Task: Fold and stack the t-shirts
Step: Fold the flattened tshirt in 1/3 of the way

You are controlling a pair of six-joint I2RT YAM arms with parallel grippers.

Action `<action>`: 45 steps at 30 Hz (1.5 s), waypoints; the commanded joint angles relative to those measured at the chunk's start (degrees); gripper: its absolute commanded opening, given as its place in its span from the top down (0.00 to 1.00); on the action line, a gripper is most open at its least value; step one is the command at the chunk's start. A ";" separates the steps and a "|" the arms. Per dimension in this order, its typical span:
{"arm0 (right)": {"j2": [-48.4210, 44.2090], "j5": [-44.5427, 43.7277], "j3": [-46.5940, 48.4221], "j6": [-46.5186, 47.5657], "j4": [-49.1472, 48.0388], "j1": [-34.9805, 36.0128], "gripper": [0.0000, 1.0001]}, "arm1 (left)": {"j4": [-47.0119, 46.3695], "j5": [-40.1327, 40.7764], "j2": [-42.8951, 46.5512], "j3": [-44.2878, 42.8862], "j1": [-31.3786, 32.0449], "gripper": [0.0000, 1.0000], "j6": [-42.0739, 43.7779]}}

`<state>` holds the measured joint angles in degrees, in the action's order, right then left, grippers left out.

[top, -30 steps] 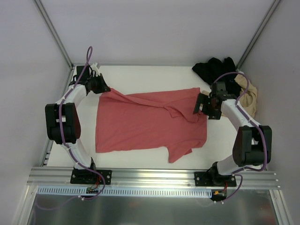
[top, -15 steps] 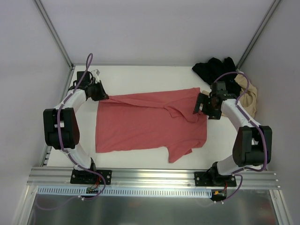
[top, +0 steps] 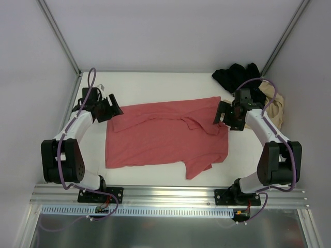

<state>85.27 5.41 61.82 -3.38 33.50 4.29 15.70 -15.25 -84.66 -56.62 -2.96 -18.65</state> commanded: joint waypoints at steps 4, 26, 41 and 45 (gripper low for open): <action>-2.13 0.74 2.34 0.57 0.96 -0.87 0.00 | -1.20 1.01 0.91 -2.26 0.32 0.21 -4.19; -0.72 1.45 1.72 0.56 -0.54 -0.96 0.00 | 8.55 6.02 -11.67 -6.49 0.32 0.51 -9.12; -1.78 1.36 1.11 0.48 -0.54 -0.95 0.01 | 8.55 6.81 -9.29 -0.69 0.32 0.52 -9.21; -1.87 1.27 1.11 0.48 -0.54 -0.96 0.01 | 8.20 6.81 -10.96 -0.33 0.41 0.55 -9.29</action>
<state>85.03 6.46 62.43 -2.96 33.28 3.84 23.44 -9.28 -95.13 -57.32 -2.96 -27.53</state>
